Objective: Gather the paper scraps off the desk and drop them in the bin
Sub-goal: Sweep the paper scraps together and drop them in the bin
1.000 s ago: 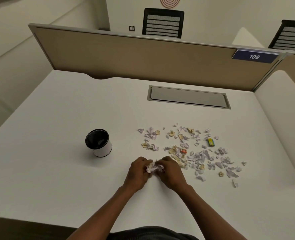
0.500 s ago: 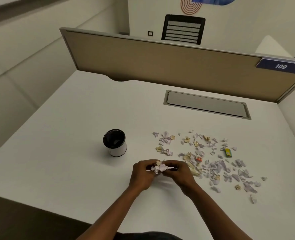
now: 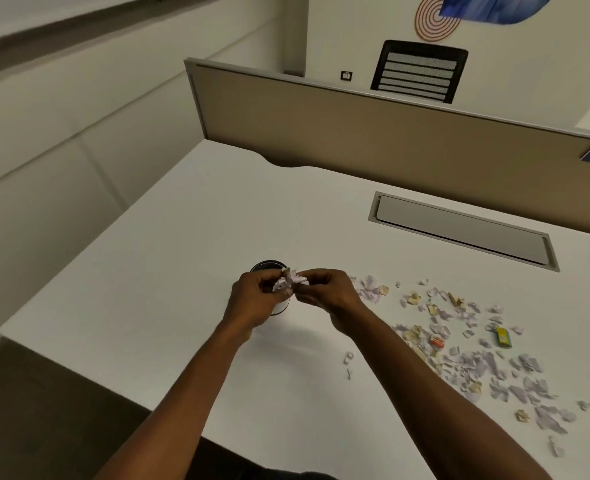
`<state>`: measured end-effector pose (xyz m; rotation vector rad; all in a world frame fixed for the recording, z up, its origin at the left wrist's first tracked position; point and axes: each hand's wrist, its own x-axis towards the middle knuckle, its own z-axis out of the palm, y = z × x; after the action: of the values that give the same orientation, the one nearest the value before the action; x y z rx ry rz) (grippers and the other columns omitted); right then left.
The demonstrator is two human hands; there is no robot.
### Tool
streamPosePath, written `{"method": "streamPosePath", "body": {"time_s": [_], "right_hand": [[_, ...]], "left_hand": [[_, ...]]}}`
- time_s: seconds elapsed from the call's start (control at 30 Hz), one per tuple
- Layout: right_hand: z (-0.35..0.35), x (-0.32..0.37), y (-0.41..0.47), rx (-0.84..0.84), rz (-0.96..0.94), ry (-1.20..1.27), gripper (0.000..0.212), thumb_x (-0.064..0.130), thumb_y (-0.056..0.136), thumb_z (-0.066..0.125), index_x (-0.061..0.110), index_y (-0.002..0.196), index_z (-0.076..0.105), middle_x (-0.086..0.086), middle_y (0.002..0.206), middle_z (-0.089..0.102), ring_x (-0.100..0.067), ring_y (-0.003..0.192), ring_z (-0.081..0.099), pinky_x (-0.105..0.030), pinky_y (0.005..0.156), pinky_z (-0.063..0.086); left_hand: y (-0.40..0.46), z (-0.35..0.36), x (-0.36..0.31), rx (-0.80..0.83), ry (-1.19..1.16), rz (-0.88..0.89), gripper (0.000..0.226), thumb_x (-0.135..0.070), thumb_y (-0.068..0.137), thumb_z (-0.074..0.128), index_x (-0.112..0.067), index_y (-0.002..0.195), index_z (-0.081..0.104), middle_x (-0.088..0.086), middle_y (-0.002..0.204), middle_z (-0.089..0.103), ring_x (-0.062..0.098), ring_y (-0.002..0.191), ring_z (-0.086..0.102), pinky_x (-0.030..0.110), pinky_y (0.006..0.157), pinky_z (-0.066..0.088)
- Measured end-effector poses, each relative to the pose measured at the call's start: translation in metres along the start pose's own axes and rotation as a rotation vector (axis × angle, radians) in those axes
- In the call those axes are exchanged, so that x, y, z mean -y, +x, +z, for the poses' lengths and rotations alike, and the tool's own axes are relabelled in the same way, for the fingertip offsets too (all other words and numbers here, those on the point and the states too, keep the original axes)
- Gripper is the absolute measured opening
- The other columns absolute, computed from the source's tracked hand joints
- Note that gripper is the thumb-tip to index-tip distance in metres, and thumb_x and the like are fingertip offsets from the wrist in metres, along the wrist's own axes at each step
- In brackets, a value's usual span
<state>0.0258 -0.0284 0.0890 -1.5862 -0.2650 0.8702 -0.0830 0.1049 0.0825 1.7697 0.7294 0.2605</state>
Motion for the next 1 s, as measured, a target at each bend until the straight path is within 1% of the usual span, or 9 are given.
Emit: {"method": "streamPosePath", "body": {"time_s": [0.07, 0.17, 0.27, 0.4, 0.57, 0.77, 0.83, 0.93, 1.0], "right_hand": [[0.012, 0.007, 0.013, 0.001, 0.025, -0.053, 0.026, 0.003, 0.074, 0.084, 0.002, 0.099, 0.077, -0.020, 0.100, 0.077, -0.029, 0.095, 0.075, -0.034, 0.087, 0.061], [0.024, 0.013, 0.025, -0.031, 0.034, -0.199, 0.032, 0.009, 0.068, 0.089, 0.007, 0.098, 0.079, -0.015, 0.095, 0.078, -0.030, 0.089, 0.076, -0.035, 0.084, 0.063], [0.031, 0.016, 0.029, -0.093, 0.006, -0.398, 0.039, 0.015, 0.066, 0.089, 0.014, 0.103, 0.078, -0.008, 0.094, 0.077, -0.021, 0.083, 0.076, -0.024, 0.072, 0.060], [0.037, 0.016, 0.027, -0.118, -0.104, -0.590, 0.040, 0.024, 0.066, 0.085, 0.020, 0.105, 0.078, -0.002, 0.091, 0.077, -0.015, 0.082, 0.069, -0.016, 0.058, 0.046], [0.040, 0.017, 0.025, -0.143, -0.173, -0.663, 0.049, 0.023, 0.078, 0.078, 0.012, 0.125, 0.068, -0.008, 0.113, 0.074, -0.019, 0.105, 0.069, -0.027, 0.085, 0.057], [0.028, 0.013, 0.019, -0.189, -0.184, -0.598, 0.034, 0.010, 0.086, 0.061, 0.012, 0.119, 0.071, -0.010, 0.113, 0.074, -0.018, 0.105, 0.068, -0.037, 0.089, 0.059], [0.019, 0.009, 0.014, -0.207, -0.172, -0.548, 0.031, 0.007, 0.087, 0.061, 0.013, 0.114, 0.073, -0.008, 0.109, 0.075, -0.016, 0.101, 0.071, -0.036, 0.089, 0.058], [-0.002, -0.007, 0.000, -0.236, -0.147, -0.418, 0.022, 0.008, 0.091, 0.059, 0.015, 0.106, 0.074, -0.003, 0.099, 0.077, -0.010, 0.079, 0.076, -0.030, 0.077, 0.062], [-0.022, -0.026, -0.013, -0.293, -0.122, -0.395, 0.020, 0.012, 0.092, 0.060, 0.019, 0.102, 0.075, 0.003, 0.093, 0.077, -0.005, 0.071, 0.075, -0.027, 0.071, 0.063]], "left_hand": [[0.009, -0.012, -0.001, -0.010, 0.030, -0.023, 0.033, -0.024, 0.074, 0.086, -0.037, 0.103, 0.076, -0.018, 0.099, 0.075, 0.005, 0.096, 0.069, 0.021, 0.081, 0.054], [0.018, -0.024, -0.001, -0.042, 0.118, -0.060, 0.033, -0.027, 0.070, 0.089, -0.033, 0.100, 0.077, -0.020, 0.090, 0.073, 0.000, 0.087, 0.067, 0.012, 0.064, 0.047], [0.026, -0.025, 0.001, -0.099, 0.207, -0.087, 0.039, -0.023, 0.067, 0.091, -0.022, 0.102, 0.077, -0.006, 0.094, 0.075, 0.008, 0.083, 0.068, 0.012, 0.062, 0.045], [0.031, -0.020, 0.001, -0.117, 0.310, -0.096, 0.043, -0.024, 0.061, 0.094, -0.016, 0.098, 0.074, -0.001, 0.086, 0.073, 0.017, 0.079, 0.067, 0.019, 0.061, 0.049], [0.031, -0.017, 0.004, -0.160, 0.329, -0.065, 0.041, -0.018, 0.065, 0.090, -0.014, 0.103, 0.073, -0.001, 0.084, 0.068, 0.021, 0.082, 0.066, 0.028, 0.072, 0.053], [0.024, -0.009, 0.006, -0.211, 0.279, -0.043, 0.041, -0.002, 0.079, 0.072, -0.017, 0.117, 0.071, 0.003, 0.106, 0.074, 0.020, 0.096, 0.068, 0.027, 0.083, 0.055], [0.017, -0.004, 0.006, -0.233, 0.235, -0.023, 0.038, -0.003, 0.082, 0.069, -0.018, 0.116, 0.071, 0.001, 0.107, 0.074, 0.011, 0.093, 0.068, 0.024, 0.086, 0.056], [0.000, 0.009, 0.008, -0.260, 0.201, 0.063, 0.027, -0.012, 0.086, 0.071, -0.022, 0.110, 0.073, -0.011, 0.097, 0.073, -0.012, 0.073, 0.063, 0.000, 0.067, 0.046], [-0.014, 0.024, 0.014, -0.216, 0.164, 0.145, 0.022, -0.015, 0.086, 0.072, -0.024, 0.107, 0.074, -0.018, 0.090, 0.069, -0.014, 0.076, 0.063, 0.002, 0.066, 0.049]]}}
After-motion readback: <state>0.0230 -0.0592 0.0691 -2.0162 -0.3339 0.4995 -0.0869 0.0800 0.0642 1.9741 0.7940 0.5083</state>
